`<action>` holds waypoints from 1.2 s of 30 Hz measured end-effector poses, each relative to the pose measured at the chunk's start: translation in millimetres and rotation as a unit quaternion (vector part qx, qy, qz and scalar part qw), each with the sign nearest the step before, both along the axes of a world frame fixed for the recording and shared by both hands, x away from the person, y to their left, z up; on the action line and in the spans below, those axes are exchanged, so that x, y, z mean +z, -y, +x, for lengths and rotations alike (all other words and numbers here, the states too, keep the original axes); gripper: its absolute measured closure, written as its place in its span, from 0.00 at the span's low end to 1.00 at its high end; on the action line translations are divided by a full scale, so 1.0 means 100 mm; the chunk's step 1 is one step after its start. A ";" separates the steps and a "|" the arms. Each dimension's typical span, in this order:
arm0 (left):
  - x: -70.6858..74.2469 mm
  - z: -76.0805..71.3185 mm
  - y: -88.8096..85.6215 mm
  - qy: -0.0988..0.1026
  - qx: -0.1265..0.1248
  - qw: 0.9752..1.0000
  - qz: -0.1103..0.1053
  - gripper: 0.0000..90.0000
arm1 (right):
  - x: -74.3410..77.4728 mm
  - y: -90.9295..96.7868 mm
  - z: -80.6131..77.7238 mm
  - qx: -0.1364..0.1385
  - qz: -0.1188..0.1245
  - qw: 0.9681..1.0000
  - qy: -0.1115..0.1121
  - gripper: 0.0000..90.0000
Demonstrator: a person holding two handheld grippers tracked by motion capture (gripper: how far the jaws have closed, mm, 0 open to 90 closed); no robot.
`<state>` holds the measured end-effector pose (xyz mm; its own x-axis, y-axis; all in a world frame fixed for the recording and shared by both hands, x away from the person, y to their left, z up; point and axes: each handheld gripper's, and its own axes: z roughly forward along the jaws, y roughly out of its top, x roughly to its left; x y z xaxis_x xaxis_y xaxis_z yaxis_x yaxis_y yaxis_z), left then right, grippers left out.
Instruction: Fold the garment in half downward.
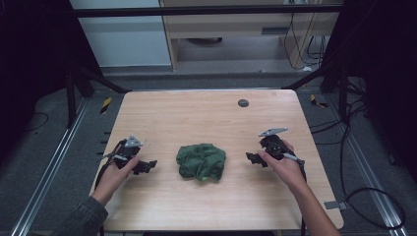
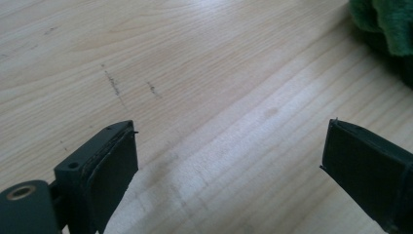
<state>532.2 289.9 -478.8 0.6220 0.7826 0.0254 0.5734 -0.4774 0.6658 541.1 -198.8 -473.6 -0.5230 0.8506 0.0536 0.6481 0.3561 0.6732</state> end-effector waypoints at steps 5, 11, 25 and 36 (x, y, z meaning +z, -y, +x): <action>-0.04 0.10 0.04 0.004 0.005 1.000 -0.007 0.06 | -0.07 0.05 0.08 -0.021 0.007 1.000 -0.012 0.12; -0.14 0.19 0.07 0.005 0.010 1.000 -0.006 0.06 | -0.13 0.10 0.14 -0.040 0.009 0.999 -0.012 0.11; -0.27 0.30 0.17 0.024 0.023 0.999 -0.021 0.05 | -0.28 0.12 0.26 -0.094 0.006 0.995 0.007 0.11; -0.29 0.27 0.21 0.026 0.058 0.998 -0.020 0.00 | -0.38 0.02 0.25 -0.115 -0.011 0.992 0.046 0.01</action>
<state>559.1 268.8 -507.8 0.5252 0.8507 0.0225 0.5879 -0.3819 0.7131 566.2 -201.2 -511.4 -0.3161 0.9487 -0.0045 0.6504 0.2202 0.7270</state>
